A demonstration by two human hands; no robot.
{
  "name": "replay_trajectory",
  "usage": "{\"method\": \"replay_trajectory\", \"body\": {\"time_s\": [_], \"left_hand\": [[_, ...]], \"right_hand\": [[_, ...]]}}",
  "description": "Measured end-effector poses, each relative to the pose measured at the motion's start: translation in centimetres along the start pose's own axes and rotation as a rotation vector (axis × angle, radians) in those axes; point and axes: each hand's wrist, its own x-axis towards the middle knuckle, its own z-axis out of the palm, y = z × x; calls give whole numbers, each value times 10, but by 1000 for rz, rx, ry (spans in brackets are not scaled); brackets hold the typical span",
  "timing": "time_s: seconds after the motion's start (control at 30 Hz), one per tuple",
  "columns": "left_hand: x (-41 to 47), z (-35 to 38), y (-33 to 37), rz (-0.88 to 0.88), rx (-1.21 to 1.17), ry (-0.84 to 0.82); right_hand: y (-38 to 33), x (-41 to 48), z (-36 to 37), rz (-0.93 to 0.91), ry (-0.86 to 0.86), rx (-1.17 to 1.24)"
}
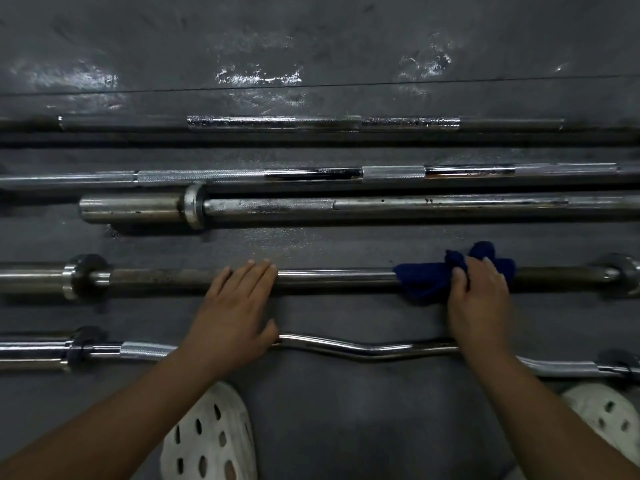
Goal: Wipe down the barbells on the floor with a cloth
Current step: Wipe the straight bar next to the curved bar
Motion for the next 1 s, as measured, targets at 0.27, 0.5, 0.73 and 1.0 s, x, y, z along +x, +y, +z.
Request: {"method": "replay_trajectory", "body": {"time_s": [0.27, 0.5, 0.73, 1.0], "left_hand": [[-32, 4, 7, 7, -78, 32], [-29, 8, 7, -35, -75, -16], [-28, 8, -1, -65, -77, 14], [-43, 8, -3, -70, -62, 48]], "right_hand": [[-6, -37, 1, 85, 10, -11], [-148, -104, 62, -559, -197, 2], [-104, -74, 32, -129, -120, 72], [-107, -69, 45, -154, -143, 60]]}}
